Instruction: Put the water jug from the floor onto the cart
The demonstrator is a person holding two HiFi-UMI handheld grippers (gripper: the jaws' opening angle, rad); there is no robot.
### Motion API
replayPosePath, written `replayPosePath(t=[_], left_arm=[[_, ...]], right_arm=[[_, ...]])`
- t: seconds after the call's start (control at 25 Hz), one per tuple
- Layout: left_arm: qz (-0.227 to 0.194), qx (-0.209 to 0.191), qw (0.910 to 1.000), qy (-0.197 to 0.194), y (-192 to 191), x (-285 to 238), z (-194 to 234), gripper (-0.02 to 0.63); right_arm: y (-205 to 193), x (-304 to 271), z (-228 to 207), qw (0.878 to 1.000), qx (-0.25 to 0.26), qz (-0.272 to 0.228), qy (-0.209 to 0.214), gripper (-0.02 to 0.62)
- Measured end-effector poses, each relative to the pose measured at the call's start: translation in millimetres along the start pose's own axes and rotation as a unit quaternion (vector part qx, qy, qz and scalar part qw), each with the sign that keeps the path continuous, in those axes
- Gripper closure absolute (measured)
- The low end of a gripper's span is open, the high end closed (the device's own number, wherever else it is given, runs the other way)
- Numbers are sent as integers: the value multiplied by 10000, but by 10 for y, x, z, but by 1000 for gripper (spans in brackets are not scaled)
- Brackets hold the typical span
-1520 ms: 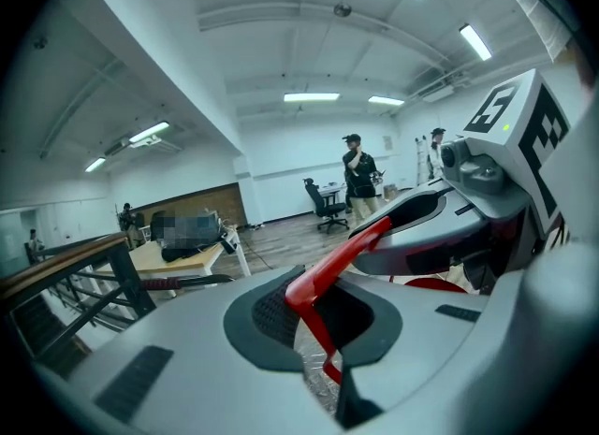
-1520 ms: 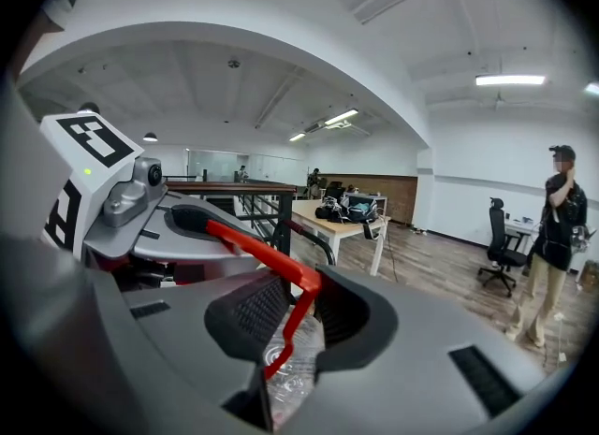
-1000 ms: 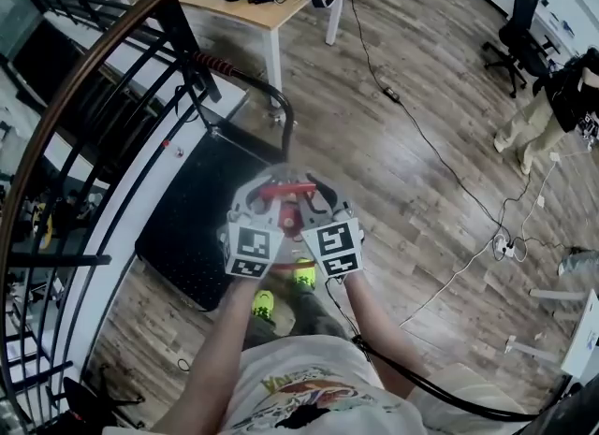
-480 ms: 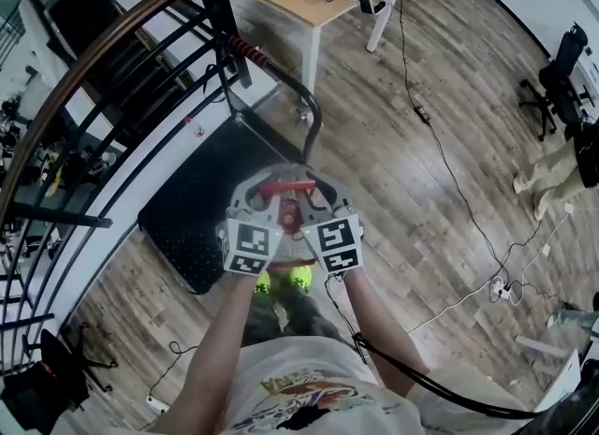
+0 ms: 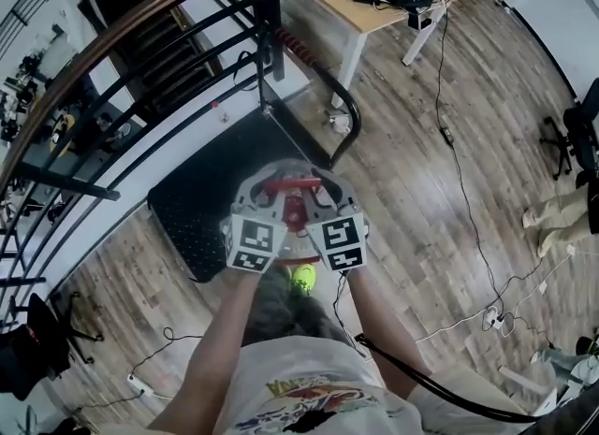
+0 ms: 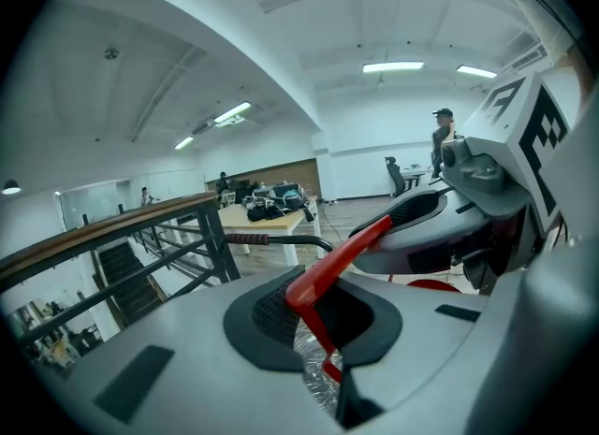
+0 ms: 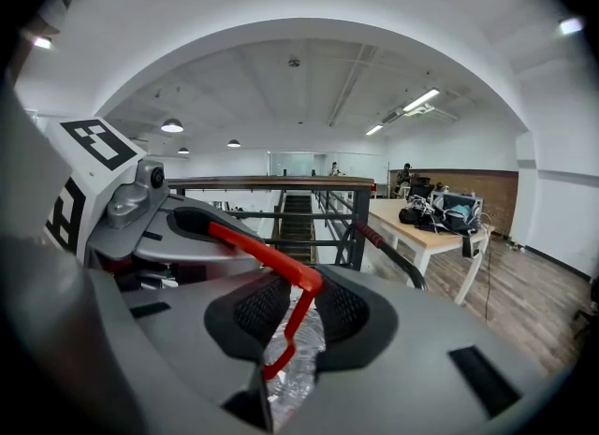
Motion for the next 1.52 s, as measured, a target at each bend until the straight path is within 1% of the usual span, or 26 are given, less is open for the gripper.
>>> replayPosePath(t=[0.12,0.28,0.56,0.8,0.96,1.08,1.36,1.52], left_arm=[[36,35,10000,49,-64,-16,184,575],[46,70,10000,32,-63,-140,459,574],[71,235,9997,-74,-120,-352,925,575],[55,329,9992,-199,-190,-584,1257,575],[36,346,9992,-187,-269,-723,1454,574],[96,412,9990,-155,-352,-825,1645,575],[119,646,9978,-8,-704,-1209,1965,574],[313,794,9963,69,-951,-1462,2133,574]], right_arm=[[78,-170,82,10000,11,48,66,509],[244,-425,74,9999,28,103,85,509],[502,-863,98,9996,112,234,58,509],[626,-1255,90,9992,100,389,19,509],[659,-1504,107,9992,55,385,-16,509],[685,-1745,148,9991,65,429,36,509],[605,-2369,182,9980,156,568,230,509],[499,-2761,188,9969,192,668,381,509]])
Point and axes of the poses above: the fingertips, and each gripper's own axes: x backward along the fingers, z to its left, y out of its top, the point moved 7 cm from there along x, backward along the fingers, and after that the axes turned 13 degrees about z, right-handed, at the moved point
